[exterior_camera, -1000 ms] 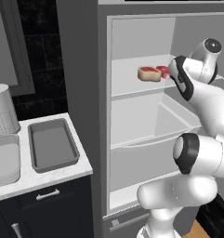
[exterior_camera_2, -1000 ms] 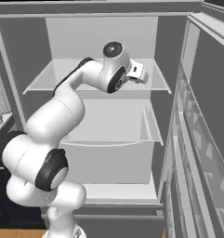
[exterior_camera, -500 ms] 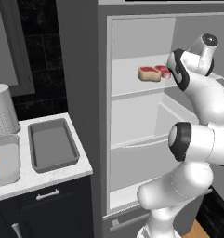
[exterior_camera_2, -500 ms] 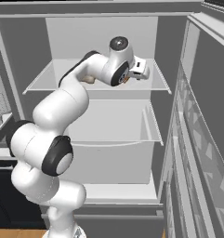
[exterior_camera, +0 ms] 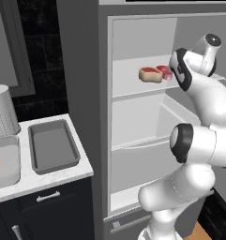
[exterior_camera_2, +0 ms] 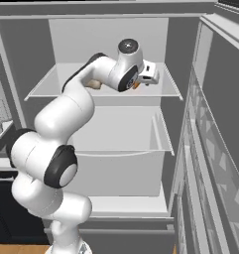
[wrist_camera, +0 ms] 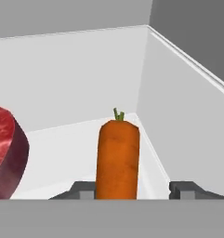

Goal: Place one carrot and one steak in each tupperware on the nearby counter, to pack two identical lunches.

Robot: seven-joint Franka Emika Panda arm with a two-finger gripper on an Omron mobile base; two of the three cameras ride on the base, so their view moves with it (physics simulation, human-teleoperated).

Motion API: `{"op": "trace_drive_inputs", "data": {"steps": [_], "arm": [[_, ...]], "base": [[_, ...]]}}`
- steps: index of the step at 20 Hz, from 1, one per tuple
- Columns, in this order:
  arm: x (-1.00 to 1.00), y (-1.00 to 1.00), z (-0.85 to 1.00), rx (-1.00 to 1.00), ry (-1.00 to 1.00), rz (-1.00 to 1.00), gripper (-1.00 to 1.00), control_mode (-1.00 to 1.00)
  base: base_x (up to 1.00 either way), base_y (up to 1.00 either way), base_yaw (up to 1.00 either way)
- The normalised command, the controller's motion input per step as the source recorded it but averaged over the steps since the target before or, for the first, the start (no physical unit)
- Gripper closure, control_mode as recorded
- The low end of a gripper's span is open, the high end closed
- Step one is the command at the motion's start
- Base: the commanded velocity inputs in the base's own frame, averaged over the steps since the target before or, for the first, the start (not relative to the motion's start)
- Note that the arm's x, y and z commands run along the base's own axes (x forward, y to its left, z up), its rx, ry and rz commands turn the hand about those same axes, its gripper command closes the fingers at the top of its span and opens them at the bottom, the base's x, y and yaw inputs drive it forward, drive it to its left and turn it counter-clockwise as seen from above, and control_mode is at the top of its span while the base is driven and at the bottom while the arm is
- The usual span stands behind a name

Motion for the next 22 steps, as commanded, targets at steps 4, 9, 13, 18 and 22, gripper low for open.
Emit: {"op": "trace_drive_inputs", "data": {"steps": [4,9,13,18,22], "arm": [[0.00,0.45,-0.45,0.00,0.00,0.12,1.00,-1.00],[-0.46,0.18,-0.02,0.00,-0.08,0.14,1.00,-1.00],[-0.90,0.26,0.00,0.00,-0.09,0.12,1.00,-1.00],[-1.00,0.36,0.01,0.00,-0.02,0.07,1.00,-1.00],[-1.00,0.37,0.11,-0.01,0.00,0.05,1.00,-1.00]], "base": [[0.00,0.00,0.00],[0.00,0.00,0.00],[0.00,0.00,0.00],[0.00,0.00,0.00],[0.00,0.00,0.00]]}}
